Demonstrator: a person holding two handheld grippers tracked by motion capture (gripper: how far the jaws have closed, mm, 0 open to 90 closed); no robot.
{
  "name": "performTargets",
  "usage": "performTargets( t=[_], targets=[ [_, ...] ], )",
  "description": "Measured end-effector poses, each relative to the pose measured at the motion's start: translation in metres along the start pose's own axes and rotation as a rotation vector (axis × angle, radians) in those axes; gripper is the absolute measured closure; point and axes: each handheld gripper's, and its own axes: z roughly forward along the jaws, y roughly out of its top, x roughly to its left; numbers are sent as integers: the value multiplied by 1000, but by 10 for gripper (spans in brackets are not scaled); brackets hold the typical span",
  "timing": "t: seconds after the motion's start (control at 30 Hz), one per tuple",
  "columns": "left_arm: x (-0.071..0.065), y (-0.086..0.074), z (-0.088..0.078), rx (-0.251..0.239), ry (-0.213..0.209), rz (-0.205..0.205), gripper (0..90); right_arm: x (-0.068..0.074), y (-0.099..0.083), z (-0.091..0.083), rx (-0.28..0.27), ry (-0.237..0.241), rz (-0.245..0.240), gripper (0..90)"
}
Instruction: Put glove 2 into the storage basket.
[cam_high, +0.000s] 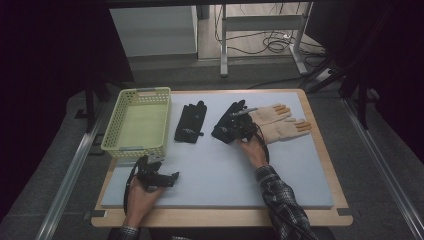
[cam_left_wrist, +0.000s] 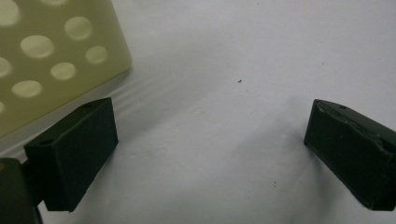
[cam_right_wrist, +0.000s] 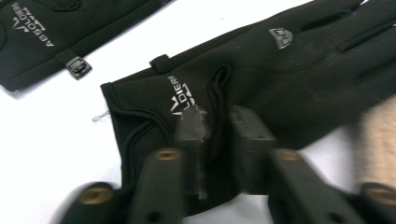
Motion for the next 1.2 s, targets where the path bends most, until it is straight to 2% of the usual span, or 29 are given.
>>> performTargets(
  t=[0.1, 0.2, 0.23, 0.3, 0.4, 0.47, 0.5, 0.53, 0.57, 0.6, 0.63, 0.73, 0.8, 0.9, 0.93, 0.97, 1.0, 1.03, 1.07, 1.13, 1.2],
  targets=[
    [0, 0, 0, 1, 0, 0, 30, -4, 0, -2, -7, 20, 5, 828],
    [0, 0, 0, 1, 0, 1, 30, -3, 2, -10, -11, 35, -45, 841],
    [0, 0, 0, 1, 0, 1, 30, -3, 2, -10, -11, 35, -45, 841],
    [0, 0, 0, 2, 0, 1, 30, -2, 4, -19, -21, 50, -71, 843],
    [0, 0, 0, 2, -1, 0, 30, 0, 5, -35, -32, 84, -68, 844],
    [0, 0, 0, 2, -1, 0, 30, 7, 3, -56, -41, 133, -103, 844],
    [0, 0, 0, 2, -1, 0, 30, 7, 3, -56, -41, 133, -103, 844],
    [0, 0, 0, 2, -1, 0, 30, 13, 0, -69, -44, 146, -123, 844],
    [0, 0, 0, 2, 0, 0, 30, 13, 0, -69, -44, 146, -123, 844],
    [0, 0, 0, 2, 0, 0, 30, 19, -6, -84, -46, 177, -133, 843],
    [0, 0, 0, 2, 0, 0, 30, 19, -6, -84, -46, 177, -133, 843],
    [0, 0, 0, 2, 0, 1, 30, 29, -19, -101, -38, 197, -148, 842],
    [0, 0, 0, 2, 0, 0, 30, 36, -32, -108, -25, 214, -158, 840],
    [0, 0, 0, 2, 0, 0, 30, 43, -55, -107, 14, 232, -158, 806],
    [0, 0, 0, 2, 0, 0, 30, 44, -60, -106, 25, 232, -158, 772],
    [0, 0, 0, 2, 0, 0, 30, 41, -68, -109, 12, 216, -162, 686],
    [0, 0, 0, 2, 0, 1, 30, 36, -70, -113, -12, 204, -142, 659],
    [0, 0, 0, 2, 0, 1, 30, 36, -70, -113, -12, 204, -142, 659],
    [0, 0, 0, 2, 0, 0, 30, 31, -70, -116, -25, 193, -122, 656],
    [0, 0, 0, 2, 0, 1, 30, 22, -69, -119, -36, 142, -110, 653],
    [0, 0, 0, 2, 0, 1, 30, 16, -69, -116, -39, 124, -93, 651]
  ],
)
